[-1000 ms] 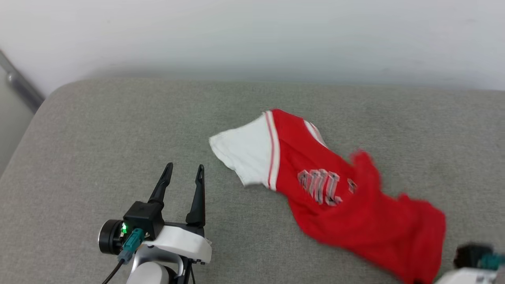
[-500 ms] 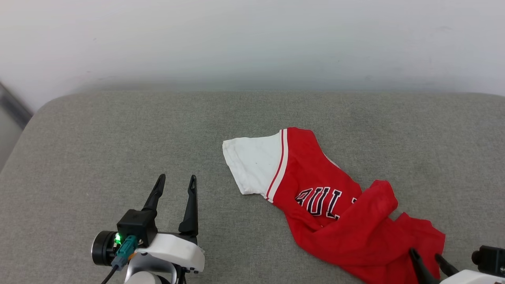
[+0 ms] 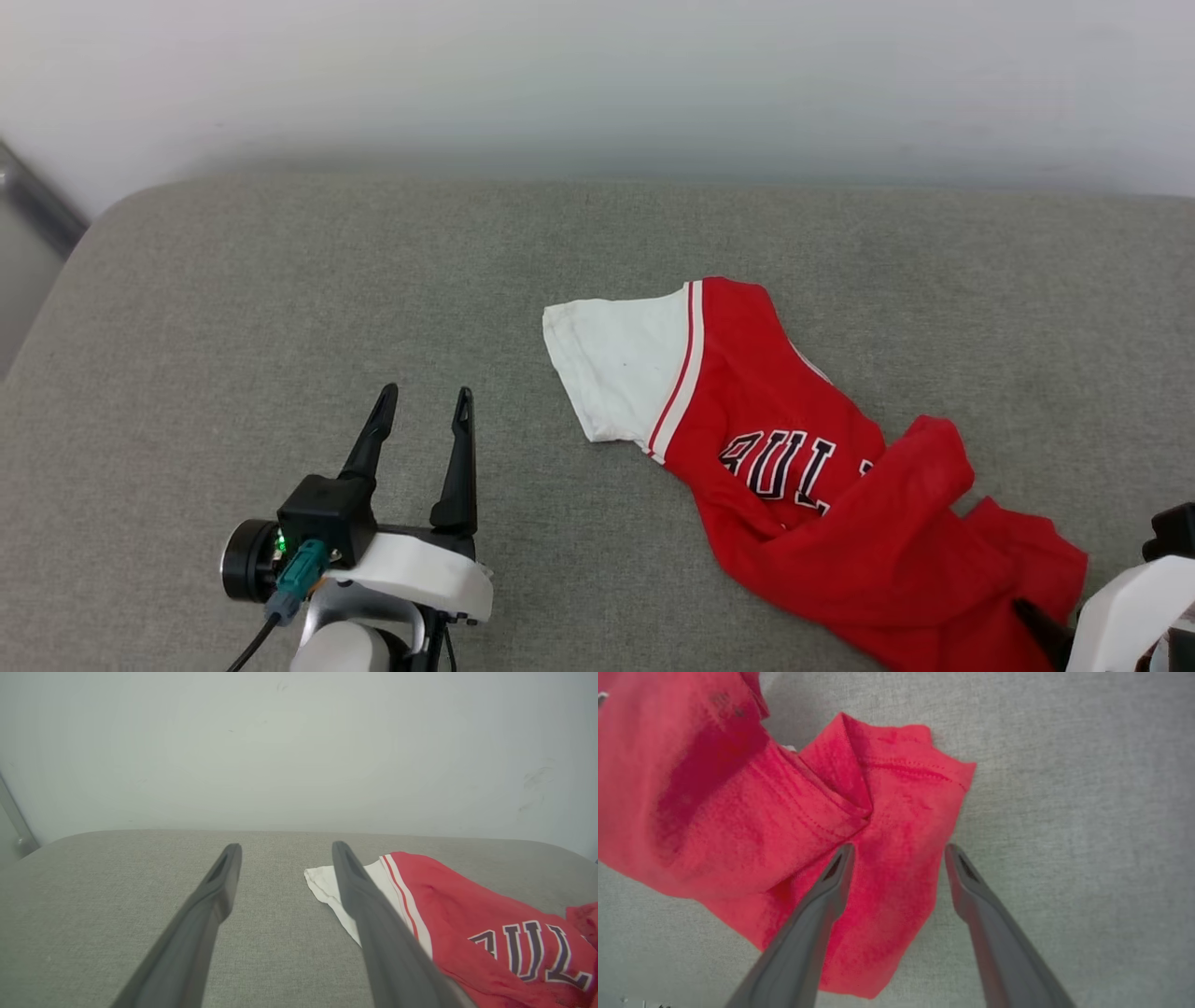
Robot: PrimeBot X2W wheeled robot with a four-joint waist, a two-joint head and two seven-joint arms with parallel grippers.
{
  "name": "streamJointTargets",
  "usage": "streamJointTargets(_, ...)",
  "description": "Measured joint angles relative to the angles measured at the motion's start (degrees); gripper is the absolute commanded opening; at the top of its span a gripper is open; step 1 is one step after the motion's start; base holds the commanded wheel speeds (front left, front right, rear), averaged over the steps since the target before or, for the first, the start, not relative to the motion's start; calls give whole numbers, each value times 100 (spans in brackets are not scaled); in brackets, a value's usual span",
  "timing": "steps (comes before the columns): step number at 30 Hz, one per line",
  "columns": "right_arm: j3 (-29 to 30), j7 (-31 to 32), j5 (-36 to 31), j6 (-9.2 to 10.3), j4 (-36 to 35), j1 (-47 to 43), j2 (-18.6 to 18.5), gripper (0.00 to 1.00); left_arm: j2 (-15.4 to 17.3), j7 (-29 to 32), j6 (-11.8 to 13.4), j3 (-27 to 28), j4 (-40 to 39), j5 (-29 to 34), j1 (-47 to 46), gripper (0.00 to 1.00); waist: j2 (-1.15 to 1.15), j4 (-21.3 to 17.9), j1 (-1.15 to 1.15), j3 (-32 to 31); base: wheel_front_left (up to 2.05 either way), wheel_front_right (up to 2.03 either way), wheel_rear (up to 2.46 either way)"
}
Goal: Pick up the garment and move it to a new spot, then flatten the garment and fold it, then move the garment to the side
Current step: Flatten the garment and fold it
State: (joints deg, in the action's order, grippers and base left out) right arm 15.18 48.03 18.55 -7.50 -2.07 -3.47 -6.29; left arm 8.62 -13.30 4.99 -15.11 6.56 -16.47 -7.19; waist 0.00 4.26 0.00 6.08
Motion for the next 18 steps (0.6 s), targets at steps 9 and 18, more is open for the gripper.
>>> streamJointTargets(9,210,824,-167,0,243,327,-5,100,-51,-83,-44,-58,-3,-7,-252,100,0,215,0,471,0,0,0)
streamJointTargets(18,185,468,5,2,638,437,89,0,-31,-110,-41,-23,141,-1,-266,100,0,236,0,414,0,0,0)
